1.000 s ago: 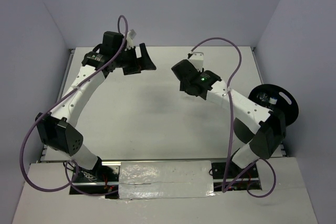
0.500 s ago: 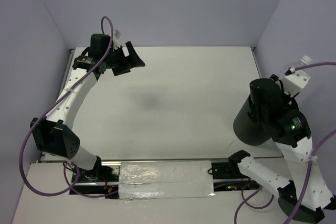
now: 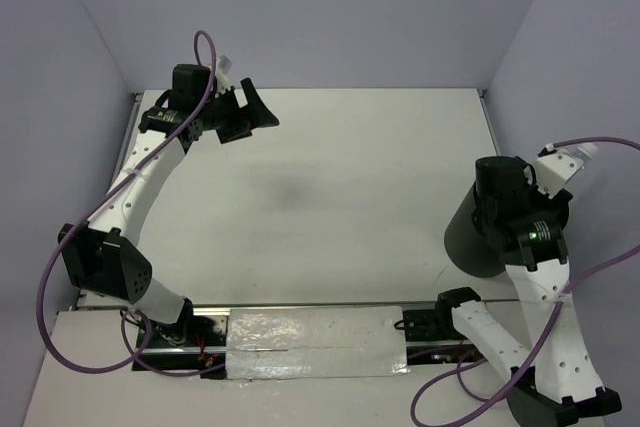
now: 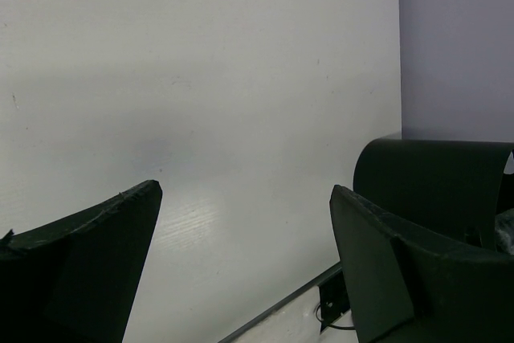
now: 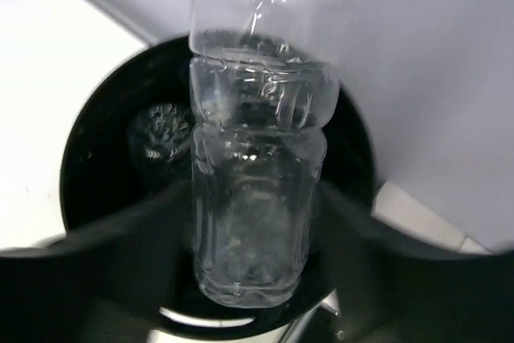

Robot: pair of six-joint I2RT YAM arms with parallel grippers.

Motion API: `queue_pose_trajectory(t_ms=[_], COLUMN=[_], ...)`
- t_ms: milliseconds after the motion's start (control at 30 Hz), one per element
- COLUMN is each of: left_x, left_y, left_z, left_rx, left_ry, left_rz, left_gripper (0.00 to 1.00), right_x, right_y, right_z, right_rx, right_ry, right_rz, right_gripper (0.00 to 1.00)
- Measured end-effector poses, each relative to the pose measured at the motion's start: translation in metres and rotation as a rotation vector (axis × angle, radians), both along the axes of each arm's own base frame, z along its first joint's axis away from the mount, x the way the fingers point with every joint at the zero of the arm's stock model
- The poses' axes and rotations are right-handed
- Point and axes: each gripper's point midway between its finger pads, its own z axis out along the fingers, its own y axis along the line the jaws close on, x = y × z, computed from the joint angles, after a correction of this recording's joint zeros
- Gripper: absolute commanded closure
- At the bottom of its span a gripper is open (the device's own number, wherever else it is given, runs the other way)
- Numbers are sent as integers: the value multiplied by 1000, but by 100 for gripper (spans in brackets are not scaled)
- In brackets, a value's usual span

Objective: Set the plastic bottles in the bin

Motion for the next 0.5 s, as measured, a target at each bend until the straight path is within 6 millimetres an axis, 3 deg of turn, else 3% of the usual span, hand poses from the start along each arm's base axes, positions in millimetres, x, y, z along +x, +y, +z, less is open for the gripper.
queue_pose_trajectory(t_ms=[67,167,267,500], left_x=[0,-1,-1,-3], left_y=[0,-1,-3,-8], left_z=[-1,-3,-4,-6], left_rx=[-1,-4,-8,-22], left_ry=[0,7,12,21], left_rz=[-1,-7,-17,-48], left_gripper=[1,1,1,1], right_x=[0,-1,0,6], right_y=[3,9,14,26], right_z=[-11,-24,-24,48], right_rx=[18,53,78,132], right_ry=[18,43,42,-123], right_rz=[18,54,80,182], right_gripper=[1,0,0,0])
